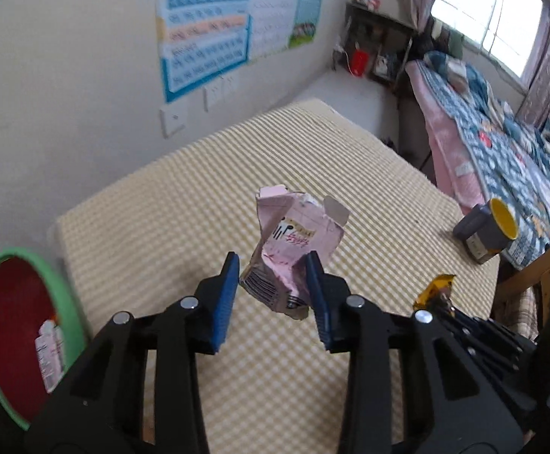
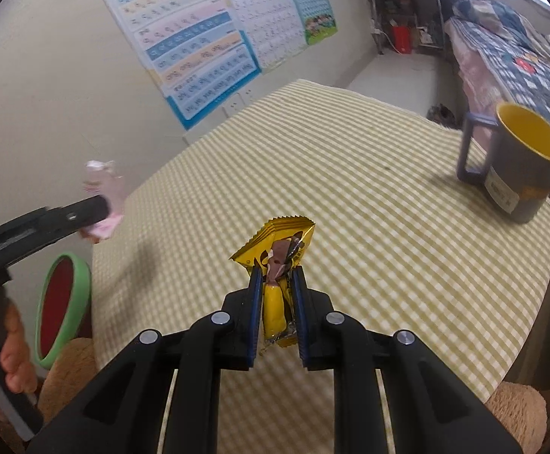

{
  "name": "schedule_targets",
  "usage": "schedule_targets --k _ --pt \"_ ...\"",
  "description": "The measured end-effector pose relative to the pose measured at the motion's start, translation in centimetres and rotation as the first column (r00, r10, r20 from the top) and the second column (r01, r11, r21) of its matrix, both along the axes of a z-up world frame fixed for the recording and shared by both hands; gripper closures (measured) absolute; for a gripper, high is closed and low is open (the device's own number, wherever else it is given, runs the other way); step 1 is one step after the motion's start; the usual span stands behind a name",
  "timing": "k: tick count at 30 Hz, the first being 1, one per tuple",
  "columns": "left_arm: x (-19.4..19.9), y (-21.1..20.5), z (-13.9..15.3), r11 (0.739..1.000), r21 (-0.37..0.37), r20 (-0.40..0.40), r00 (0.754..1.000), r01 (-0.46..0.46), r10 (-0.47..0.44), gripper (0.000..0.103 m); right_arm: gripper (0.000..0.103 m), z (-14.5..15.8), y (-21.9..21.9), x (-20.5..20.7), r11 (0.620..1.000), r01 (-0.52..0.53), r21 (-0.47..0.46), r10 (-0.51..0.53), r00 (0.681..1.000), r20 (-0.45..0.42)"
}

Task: Collect trash
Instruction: 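Carry the pink carton and yellow wrapper over the bin with both grippers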

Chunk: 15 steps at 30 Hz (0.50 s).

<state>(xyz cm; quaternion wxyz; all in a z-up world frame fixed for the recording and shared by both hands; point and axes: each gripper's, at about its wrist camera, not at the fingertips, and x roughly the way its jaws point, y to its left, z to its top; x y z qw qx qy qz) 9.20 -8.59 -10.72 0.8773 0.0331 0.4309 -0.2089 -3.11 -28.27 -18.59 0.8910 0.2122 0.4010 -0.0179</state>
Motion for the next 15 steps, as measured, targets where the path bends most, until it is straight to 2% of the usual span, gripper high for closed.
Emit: schedule_targets --k 8,15 --pt "-3.7 4.8 2.4 0.997 0.016 0.09 0.993 -0.074 0.072 0.067 0.087 3.3 3.4 -0.9 0.998 -0.057 0.02 0.057 0.998 0.037" --pt "-4.7 7.4 3.5 0.995 0.01 0.14 0.985 -0.101 0.099 0.067 0.087 6.2 6.9 -1.0 0.991 -0.135 -0.007 0.135 0.989 0.068"
